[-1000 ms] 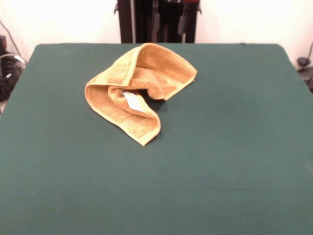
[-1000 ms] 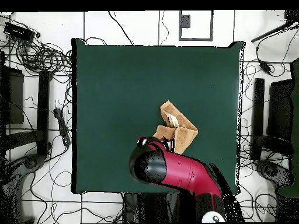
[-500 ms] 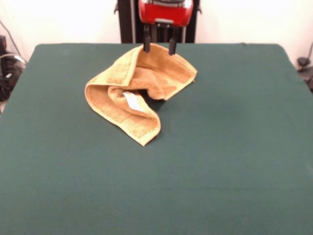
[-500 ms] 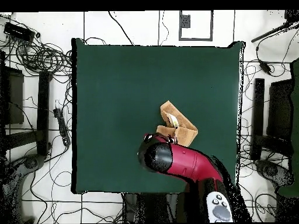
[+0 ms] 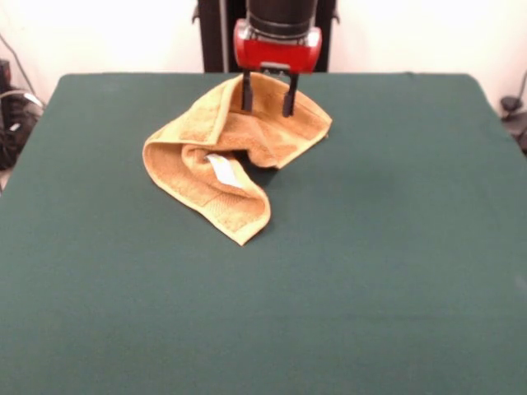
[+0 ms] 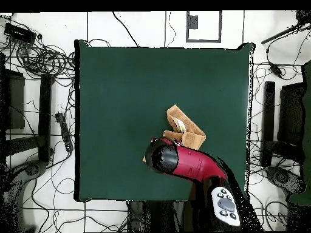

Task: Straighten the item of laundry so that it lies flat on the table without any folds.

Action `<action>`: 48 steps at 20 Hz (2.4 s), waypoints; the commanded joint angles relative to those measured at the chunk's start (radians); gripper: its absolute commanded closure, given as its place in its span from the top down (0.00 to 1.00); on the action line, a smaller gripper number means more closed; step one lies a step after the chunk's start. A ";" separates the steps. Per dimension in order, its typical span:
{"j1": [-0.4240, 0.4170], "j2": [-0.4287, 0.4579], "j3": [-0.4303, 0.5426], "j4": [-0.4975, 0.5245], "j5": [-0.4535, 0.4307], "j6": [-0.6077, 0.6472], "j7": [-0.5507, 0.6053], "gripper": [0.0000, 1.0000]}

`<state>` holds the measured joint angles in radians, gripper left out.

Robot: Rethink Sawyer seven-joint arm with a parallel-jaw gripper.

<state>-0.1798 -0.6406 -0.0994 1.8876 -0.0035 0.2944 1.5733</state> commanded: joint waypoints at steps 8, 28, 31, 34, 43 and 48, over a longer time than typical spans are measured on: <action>-0.023 0.000 0.088 -0.024 0.017 -0.012 0.140 1.00; -0.077 -0.164 0.057 0.166 -0.048 -0.006 0.120 1.00; -0.044 -0.161 0.048 0.163 -0.038 -0.006 0.144 1.00; -0.021 -0.148 0.047 0.172 -0.024 -0.035 0.172 1.00; 0.006 -0.104 0.053 0.184 0.003 -0.108 0.208 1.00; -0.023 -0.034 0.082 0.167 0.000 -0.174 0.200 1.00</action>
<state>-0.2057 -0.7919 -0.1017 2.0058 -0.0041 0.2180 1.5733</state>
